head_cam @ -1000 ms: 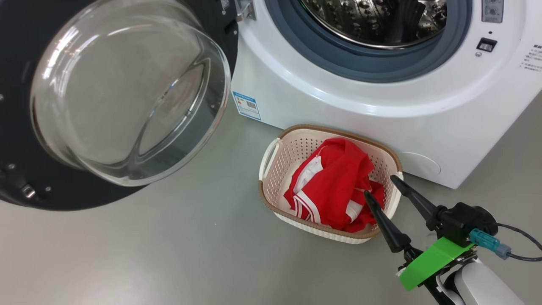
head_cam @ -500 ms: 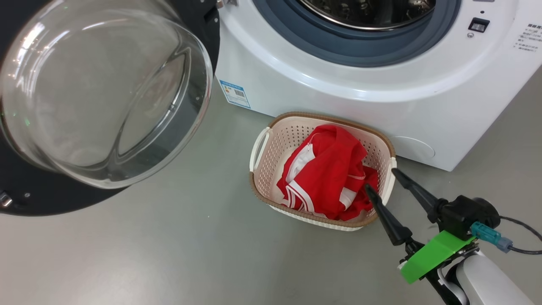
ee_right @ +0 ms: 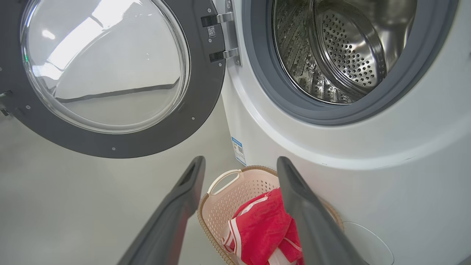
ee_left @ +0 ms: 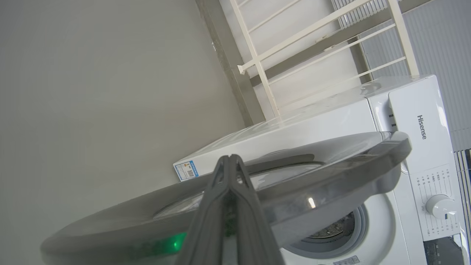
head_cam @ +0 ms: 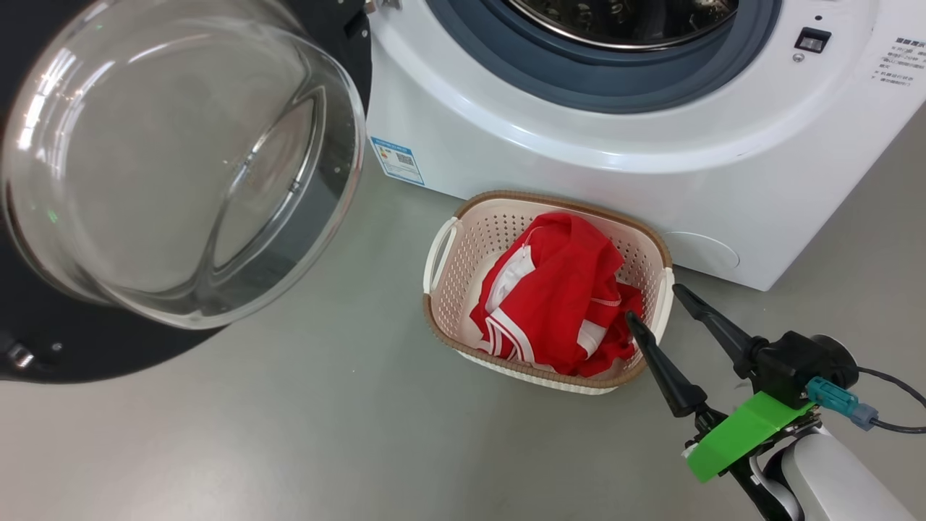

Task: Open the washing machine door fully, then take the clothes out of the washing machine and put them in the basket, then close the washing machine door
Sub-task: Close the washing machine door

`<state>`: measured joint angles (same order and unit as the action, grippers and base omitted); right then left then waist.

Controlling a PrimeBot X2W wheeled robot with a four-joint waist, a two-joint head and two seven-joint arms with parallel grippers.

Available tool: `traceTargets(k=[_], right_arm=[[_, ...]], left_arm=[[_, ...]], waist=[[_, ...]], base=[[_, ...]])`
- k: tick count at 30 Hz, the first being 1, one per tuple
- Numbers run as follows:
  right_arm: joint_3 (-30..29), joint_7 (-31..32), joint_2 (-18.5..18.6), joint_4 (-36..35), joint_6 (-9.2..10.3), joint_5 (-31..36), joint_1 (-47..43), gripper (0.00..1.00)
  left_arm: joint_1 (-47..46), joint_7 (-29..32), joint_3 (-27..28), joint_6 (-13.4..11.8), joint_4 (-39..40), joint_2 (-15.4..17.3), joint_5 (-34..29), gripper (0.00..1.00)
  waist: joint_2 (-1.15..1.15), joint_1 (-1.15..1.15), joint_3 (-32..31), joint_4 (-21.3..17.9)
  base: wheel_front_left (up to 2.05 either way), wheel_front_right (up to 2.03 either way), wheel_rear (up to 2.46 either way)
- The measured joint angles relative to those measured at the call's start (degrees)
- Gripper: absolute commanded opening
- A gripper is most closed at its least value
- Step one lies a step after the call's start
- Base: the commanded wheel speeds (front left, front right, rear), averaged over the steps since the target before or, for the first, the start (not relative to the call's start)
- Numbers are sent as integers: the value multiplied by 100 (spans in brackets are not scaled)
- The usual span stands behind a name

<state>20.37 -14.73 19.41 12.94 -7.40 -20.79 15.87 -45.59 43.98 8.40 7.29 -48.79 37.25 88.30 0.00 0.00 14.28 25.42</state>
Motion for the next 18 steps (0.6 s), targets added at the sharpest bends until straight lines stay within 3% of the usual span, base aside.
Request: traceTargets(k=[18], right_arm=[[-125,0,-108,-57,0,3,-68,100]], left_arm=[[1427,1526,-124,0,2321,-137,592,0]], waist=[[0,0,-327,-12]], base=[[0,0,0]])
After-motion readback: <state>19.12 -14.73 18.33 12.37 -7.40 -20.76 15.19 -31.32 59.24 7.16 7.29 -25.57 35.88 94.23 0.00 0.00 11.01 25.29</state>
